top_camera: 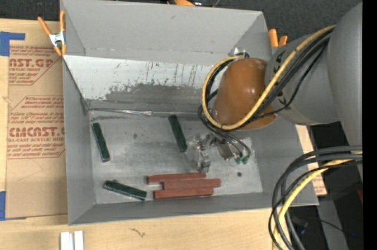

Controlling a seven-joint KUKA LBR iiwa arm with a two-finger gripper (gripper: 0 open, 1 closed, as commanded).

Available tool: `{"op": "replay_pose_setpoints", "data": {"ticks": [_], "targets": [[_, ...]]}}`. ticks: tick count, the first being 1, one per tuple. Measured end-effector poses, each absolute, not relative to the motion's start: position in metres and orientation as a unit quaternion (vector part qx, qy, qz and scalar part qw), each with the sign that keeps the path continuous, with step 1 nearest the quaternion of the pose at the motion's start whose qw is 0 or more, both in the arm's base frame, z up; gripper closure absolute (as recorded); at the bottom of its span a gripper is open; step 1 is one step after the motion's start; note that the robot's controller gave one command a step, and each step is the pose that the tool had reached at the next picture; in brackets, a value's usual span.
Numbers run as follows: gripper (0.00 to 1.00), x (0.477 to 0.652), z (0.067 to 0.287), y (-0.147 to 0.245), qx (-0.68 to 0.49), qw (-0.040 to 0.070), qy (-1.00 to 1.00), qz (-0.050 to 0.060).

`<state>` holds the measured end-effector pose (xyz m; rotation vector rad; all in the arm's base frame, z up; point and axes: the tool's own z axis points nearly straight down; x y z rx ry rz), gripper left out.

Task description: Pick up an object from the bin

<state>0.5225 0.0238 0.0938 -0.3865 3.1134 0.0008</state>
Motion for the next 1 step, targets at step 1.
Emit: {"op": "replay_pose_setpoints", "data": {"ticks": [1], "targets": [[0.00,0.5215,0.0930,0.0234,-0.123,0.001,0.992,0.000]]}}
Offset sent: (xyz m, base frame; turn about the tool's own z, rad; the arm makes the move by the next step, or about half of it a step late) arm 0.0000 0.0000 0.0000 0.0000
